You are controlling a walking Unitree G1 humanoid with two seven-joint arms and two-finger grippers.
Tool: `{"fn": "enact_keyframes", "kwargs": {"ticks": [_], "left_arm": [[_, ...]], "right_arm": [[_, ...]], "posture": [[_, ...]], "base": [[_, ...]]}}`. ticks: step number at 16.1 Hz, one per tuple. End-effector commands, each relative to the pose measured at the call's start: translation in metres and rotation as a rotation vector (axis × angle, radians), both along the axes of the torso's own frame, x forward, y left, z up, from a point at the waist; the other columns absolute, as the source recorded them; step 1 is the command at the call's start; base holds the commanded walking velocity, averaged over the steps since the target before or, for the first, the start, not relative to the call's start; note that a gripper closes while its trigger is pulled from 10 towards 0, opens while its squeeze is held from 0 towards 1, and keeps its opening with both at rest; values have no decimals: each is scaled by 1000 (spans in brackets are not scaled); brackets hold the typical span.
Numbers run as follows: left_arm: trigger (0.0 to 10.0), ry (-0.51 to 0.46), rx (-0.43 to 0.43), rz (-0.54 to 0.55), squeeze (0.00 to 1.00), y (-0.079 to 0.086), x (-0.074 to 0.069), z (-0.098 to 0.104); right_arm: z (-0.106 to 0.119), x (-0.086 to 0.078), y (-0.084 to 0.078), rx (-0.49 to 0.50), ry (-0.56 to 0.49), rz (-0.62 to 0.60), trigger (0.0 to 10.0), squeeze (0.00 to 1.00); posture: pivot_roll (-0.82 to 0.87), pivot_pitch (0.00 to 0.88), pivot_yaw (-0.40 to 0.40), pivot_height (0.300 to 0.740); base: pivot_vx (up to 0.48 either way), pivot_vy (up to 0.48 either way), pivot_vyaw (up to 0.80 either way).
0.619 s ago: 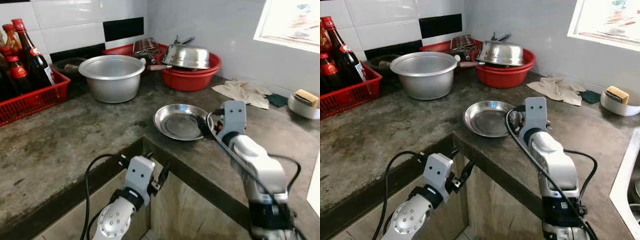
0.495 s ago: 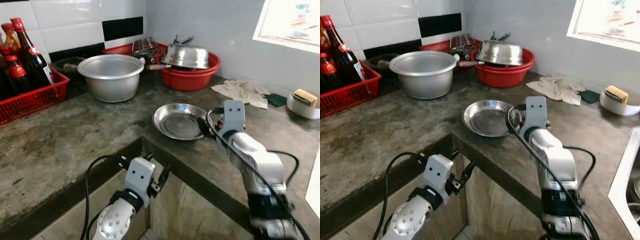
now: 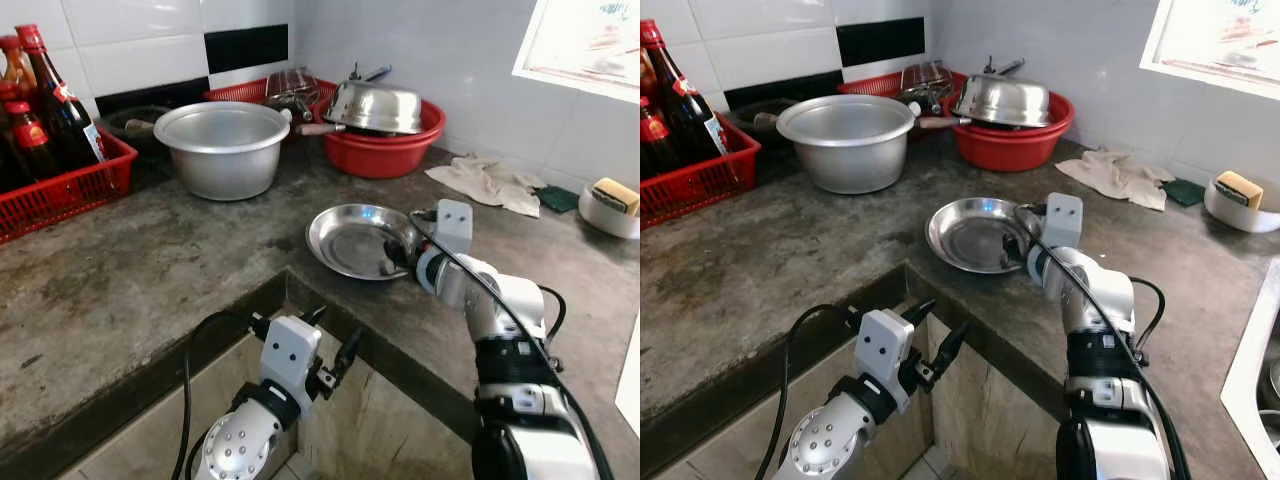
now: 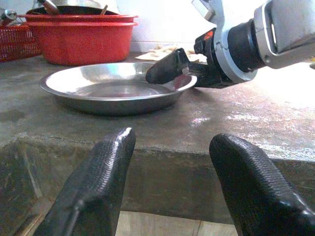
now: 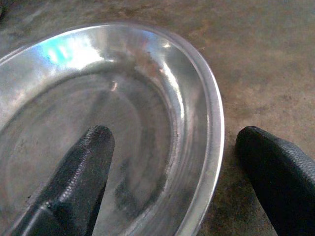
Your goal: Kitchen organization
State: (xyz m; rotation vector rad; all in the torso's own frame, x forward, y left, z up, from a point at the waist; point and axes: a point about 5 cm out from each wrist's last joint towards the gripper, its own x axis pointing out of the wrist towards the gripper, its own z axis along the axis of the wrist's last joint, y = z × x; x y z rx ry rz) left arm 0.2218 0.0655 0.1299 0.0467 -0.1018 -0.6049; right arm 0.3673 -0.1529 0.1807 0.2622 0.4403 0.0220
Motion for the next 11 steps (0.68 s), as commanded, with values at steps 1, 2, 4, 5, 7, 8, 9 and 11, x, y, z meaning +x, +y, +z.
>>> {"fn": "enact_keyframes", "kwargs": {"ticks": [1,2,4,5,7,8,9,11], "left_arm": [[10000,-22,-17,-1,0,0,-1,5],[10000,-23,-17,-1,0,-1,-1,5],[10000,-23,-17,-1,0,-1,-1,5],[10000,-25,-17,0,0,-1,0,5],[10000,-33,-16,6,0,-1,1,6],[10000,-35,-16,8,0,-1,2,7],[10000,-37,-14,9,0,-1,2,7],[10000,-40,-15,11,0,-1,2,7]], "right_arm": [[3,4,-2,32,9,-20,10000,0],[3,6,-1,73,34,-32,10000,0],[3,7,0,97,47,-38,10000,0],[1,9,0,111,72,-45,10000,0],[2,12,2,86,80,-41,10000,0],[2,13,3,35,71,-34,10000,0],[3,13,7,-53,59,-6,10000,0],[-2,12,12,-73,89,21,10000,0]], "posture": [[29,0,-96,740],[27,0,-98,740],[27,0,-98,740],[27,0,-100,740],[29,0,-102,740],[28,0,-99,740],[29,0,-99,740],[28,0,-103,740]], "base": [[0,0,0],[0,0,0],[0,0,0],[0,0,0],[0,0,0],[0,0,0],[0,0,0],[0,0,0]]}}
